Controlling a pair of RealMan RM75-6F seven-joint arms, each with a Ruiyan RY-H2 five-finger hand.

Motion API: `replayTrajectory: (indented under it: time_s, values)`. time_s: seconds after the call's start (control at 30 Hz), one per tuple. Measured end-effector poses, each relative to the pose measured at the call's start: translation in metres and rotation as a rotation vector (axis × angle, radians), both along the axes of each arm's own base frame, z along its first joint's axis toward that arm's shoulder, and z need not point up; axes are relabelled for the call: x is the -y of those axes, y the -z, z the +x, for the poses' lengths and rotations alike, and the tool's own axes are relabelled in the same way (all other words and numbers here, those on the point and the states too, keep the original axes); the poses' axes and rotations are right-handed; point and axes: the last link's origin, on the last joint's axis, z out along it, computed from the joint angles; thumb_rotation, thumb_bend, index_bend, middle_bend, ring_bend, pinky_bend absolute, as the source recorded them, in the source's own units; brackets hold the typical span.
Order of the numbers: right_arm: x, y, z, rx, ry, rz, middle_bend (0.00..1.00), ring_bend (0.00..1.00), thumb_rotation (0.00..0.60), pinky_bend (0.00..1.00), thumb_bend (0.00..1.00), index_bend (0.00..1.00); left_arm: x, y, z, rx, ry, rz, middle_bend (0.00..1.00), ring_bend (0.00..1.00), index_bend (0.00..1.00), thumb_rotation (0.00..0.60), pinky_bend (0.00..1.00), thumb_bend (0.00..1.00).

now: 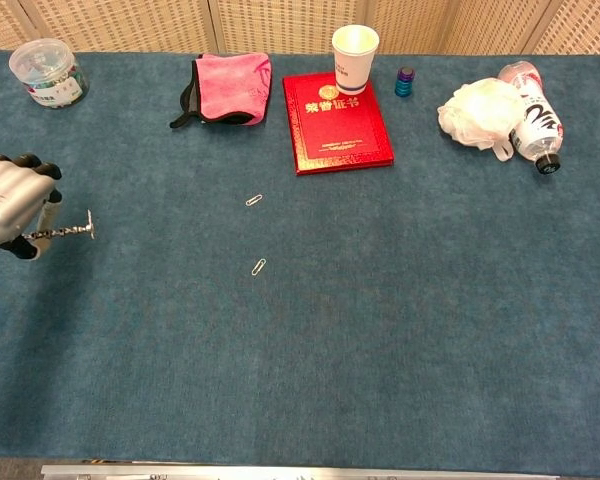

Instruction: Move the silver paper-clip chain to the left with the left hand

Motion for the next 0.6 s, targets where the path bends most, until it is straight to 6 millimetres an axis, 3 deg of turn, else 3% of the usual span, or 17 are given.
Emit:
replayTrajectory:
  time_s: [0.2, 0.3, 0.4, 0.6]
  values:
    - [0.0, -0.001, 0.0, 0.001, 0.001, 0.001, 0.43, 0.37, 0.6, 0.44, 0.97, 0.49, 0.001, 0.018, -0.008, 0.006, -0.015, -0.033, 0.17, 0.11, 0.57, 0.6, 0.19, 0.33]
    - [0.0, -0.002, 0.0, 0.003, 0.001, -0.003, 0.43, 0.37, 0.6, 0.44, 0.97, 0.49, 0.002, 0.021, -0.011, 0.005, -0.017, -0.032, 0.17, 0.11, 0.49, 0.6, 0.19, 0.33]
    - [0.0, -0.002, 0.0, 0.004, 0.002, -0.003, 0.43, 0.37, 0.6, 0.44, 0.97, 0.49, 0.002, 0.02, -0.011, 0.02, -0.013, -0.017, 0.17, 0.11, 0.4, 0.6, 0.19, 0.32]
    - [0.002, 0.001, 0.001, -0.004, 0.005, 0.006, 0.43, 0.37, 0.6, 0.44, 0.97, 0.49, 0.006, 0.01, -0.013, 0.053, -0.003, 0.023, 0.17, 0.11, 0.3, 0.6, 0.19, 0.21]
